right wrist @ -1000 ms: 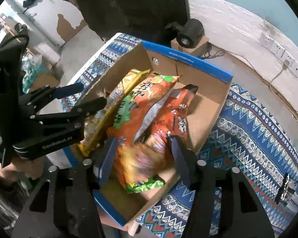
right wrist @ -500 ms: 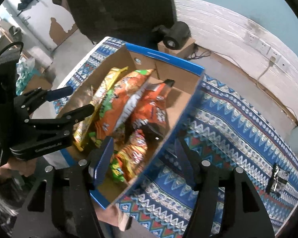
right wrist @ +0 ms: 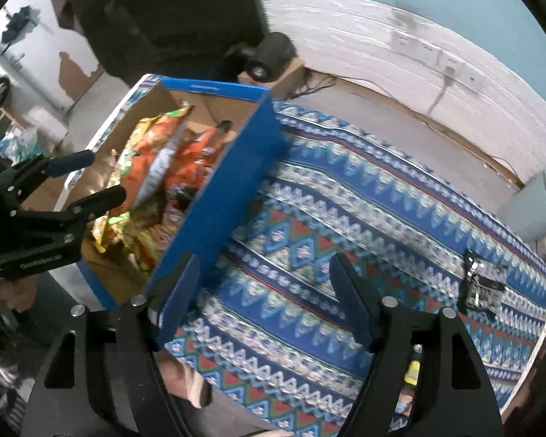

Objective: Organize snacks
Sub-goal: 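Move the right gripper to the black packet while the left moves toward the tablecloth, then grasp the black packet with the right gripper while the left approaches the yellow-black packet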

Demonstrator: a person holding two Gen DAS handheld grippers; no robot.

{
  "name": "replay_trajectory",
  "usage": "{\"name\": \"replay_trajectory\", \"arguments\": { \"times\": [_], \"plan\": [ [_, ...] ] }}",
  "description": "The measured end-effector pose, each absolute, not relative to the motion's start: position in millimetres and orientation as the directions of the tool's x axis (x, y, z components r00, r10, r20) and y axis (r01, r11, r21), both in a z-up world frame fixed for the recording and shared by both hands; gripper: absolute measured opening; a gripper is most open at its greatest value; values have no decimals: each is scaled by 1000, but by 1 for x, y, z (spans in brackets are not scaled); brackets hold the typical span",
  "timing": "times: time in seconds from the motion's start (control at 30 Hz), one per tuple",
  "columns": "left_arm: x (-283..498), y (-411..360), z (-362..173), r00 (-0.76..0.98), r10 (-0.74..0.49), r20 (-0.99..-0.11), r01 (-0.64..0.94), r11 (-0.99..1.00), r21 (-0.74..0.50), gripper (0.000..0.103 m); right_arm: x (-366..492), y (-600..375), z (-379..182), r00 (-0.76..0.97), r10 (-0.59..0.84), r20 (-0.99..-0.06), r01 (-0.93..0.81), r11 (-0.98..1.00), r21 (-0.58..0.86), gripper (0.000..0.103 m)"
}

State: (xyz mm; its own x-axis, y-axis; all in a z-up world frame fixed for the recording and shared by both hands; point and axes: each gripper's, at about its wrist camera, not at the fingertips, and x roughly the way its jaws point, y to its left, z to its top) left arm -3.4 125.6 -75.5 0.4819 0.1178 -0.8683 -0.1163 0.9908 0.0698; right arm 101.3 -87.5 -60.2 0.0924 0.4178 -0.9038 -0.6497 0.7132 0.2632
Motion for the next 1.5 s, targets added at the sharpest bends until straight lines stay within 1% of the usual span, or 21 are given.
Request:
{"name": "replay_trajectory", "arguments": {
  "times": [0.3, 0.53, 0.63, 0.7, 0.83, 1.0, 1.2, 1.5],
  "plan": [
    [10, 69, -70, 482, 97, -871, 6, 993, 114, 77, 114, -148, -66, 128, 397, -909, -585, 770, 254, 75],
    [26, 23, -69, 477, 91, -874, 111, 980, 163, 78, 126, -184, -74, 122, 334, -935, -603, 773, 198, 75],
    [36, 0, -71, 470, 89, -878, 169, 967, 188, 78, 138, -201, -77, 113, 321, -940, -598, 778, 194, 75],
    [43, -12, -71, 466, 79, -881, 199, 961, 192, 83, 152, -216, -82, 103, 319, -942, -574, 793, 206, 75],
    [64, -38, -76, 453, 61, -889, 248, 950, 191, 83, 179, -239, -95, 87, 292, -952, -529, 824, 205, 75],
    [92, -57, -90, 433, 47, -900, 291, 938, 189, 83, 210, -254, -113, 80, 245, -966, -533, 829, 166, 75],
    [125, -62, -111, 415, 42, -909, 320, 928, 189, 83, 247, -263, -150, 55, 211, -976, -552, 821, 146, 75],
    [160, -54, -153, 374, 24, -927, 293, 945, 143, 83, 281, -273, -198, 5, 271, -963, -525, 820, 228, 75]
  ]
}}
